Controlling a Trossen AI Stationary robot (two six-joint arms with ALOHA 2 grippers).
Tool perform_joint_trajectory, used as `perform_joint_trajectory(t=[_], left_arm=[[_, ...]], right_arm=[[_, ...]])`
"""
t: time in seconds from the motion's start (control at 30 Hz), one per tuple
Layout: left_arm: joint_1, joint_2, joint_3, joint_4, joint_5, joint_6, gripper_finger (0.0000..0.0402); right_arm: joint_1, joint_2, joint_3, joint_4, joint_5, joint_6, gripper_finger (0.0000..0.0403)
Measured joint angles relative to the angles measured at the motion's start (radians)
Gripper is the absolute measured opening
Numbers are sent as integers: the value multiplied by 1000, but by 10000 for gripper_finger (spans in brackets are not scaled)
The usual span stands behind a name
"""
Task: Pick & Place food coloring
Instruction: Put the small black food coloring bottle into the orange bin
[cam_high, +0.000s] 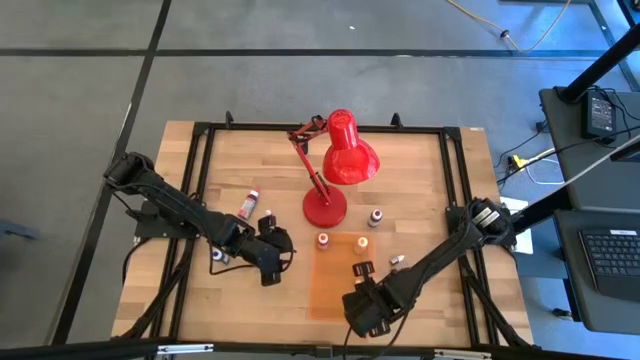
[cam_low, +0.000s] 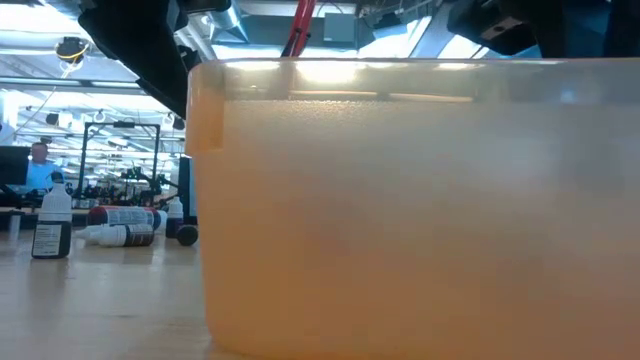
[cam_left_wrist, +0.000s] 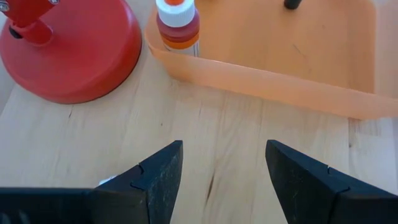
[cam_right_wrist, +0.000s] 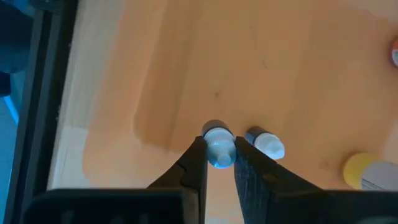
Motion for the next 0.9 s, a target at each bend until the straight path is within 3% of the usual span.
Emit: perform_joint_trajectory(t=[0.63, 0.9], left_arm=[[0, 0, 0, 0, 9, -1, 228], [0, 1, 1, 0, 8, 0, 228]], right_arm=[[2, 1, -104, 134, -54, 16, 69], [2, 1, -104, 137, -54, 17, 90]])
